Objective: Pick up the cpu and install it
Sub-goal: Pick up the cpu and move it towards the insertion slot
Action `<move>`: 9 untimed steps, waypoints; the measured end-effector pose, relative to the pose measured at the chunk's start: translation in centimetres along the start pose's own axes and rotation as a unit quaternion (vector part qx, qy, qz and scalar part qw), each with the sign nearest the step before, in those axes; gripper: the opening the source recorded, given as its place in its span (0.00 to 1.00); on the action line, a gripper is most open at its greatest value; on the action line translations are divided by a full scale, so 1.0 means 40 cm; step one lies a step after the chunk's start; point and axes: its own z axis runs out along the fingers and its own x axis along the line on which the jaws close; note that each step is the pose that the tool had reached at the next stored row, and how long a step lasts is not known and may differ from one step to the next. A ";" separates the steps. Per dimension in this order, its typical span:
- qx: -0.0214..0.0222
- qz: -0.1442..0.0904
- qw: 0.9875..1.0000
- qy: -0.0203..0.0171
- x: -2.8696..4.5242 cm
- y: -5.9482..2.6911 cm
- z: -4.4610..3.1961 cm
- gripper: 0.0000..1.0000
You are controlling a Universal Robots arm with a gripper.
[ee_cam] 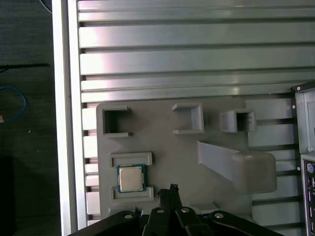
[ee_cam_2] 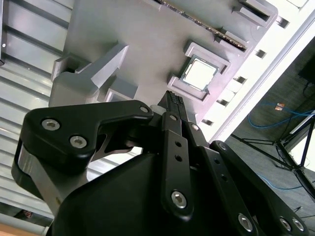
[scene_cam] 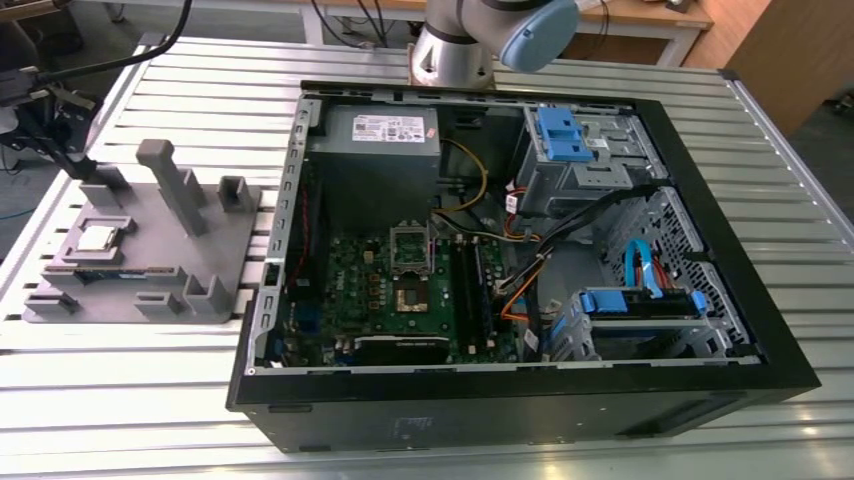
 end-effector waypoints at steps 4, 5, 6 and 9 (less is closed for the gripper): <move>0.000 0.000 1.000 0.000 0.003 0.000 0.002 0.11; 0.000 0.000 1.000 0.000 0.004 -0.001 0.004 0.11; 0.000 0.000 1.000 0.000 0.006 -0.001 0.005 0.11; 0.000 0.000 1.000 0.000 0.009 -0.002 0.010 0.11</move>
